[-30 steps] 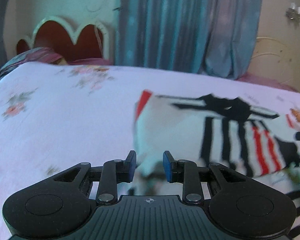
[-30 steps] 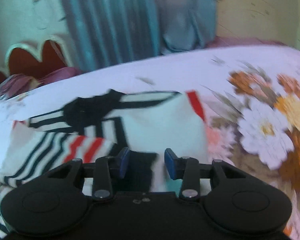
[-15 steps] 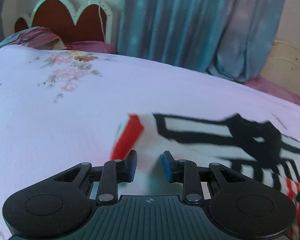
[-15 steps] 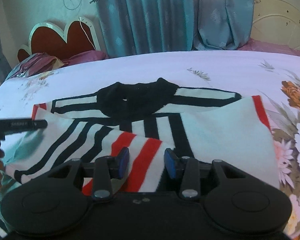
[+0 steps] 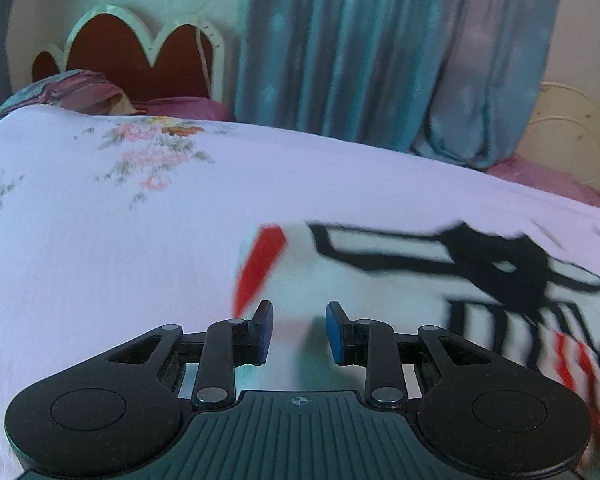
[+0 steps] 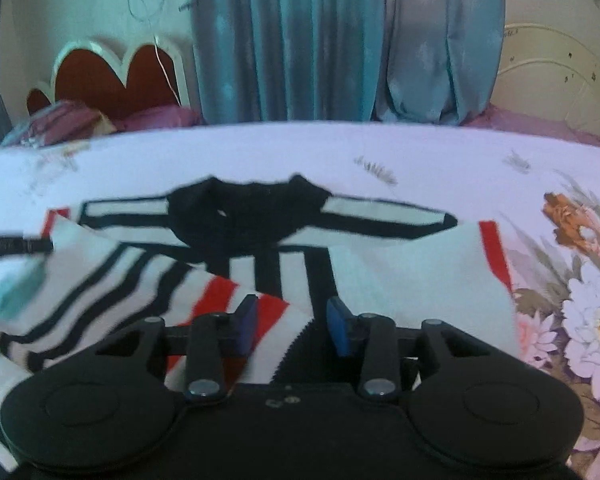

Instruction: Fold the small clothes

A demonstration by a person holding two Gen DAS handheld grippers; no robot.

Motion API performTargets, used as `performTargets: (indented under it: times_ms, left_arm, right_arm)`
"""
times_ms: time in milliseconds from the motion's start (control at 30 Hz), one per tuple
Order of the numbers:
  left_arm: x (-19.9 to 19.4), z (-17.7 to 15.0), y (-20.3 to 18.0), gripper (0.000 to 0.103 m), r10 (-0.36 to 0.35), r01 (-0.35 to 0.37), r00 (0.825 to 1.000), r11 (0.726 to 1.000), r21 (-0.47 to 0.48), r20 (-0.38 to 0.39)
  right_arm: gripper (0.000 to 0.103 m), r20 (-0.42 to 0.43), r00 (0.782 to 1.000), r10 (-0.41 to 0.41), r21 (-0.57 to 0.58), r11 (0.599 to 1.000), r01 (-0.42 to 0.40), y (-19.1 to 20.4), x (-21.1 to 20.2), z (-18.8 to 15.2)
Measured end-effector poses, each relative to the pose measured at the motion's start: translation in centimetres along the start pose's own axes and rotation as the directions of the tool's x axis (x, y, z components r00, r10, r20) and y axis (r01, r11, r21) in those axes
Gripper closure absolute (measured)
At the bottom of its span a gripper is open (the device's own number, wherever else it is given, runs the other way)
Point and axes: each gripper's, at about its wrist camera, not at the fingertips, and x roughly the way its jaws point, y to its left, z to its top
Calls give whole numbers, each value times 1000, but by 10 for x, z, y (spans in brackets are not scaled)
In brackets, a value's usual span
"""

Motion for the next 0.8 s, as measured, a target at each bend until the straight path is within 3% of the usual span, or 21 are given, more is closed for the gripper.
performTargets:
  times_ms: [200,300,500,633,800]
  left_arm:
    - [-49,-44,-17,74,-39,38,999,995,95,8]
    - [-51,-61,-20,74,-24,25,1000,988,154,-13]
    - [-61,-57,-22,74,-3,5,1000,995,102,-21]
    - [-60,-67,-25,74,-1,6,999,994,114,-40]
    - [-63,-60,-31,74,37,-32,998,994,104,-52]
  right_arm:
    - [68,-24,998,51,-51,997,-52,15,-15,-16]
    - [68,-66,998,19,-72,997,-24,13,-10,-26]
    - [66,-67,998,-15,-50,999,12,2,-15,-26]
    - [65,-77,997,-23,-117,993,14,6,-18,-40]
    - [66,-86,996,-14,-62,998,9,-7,-26,-33]
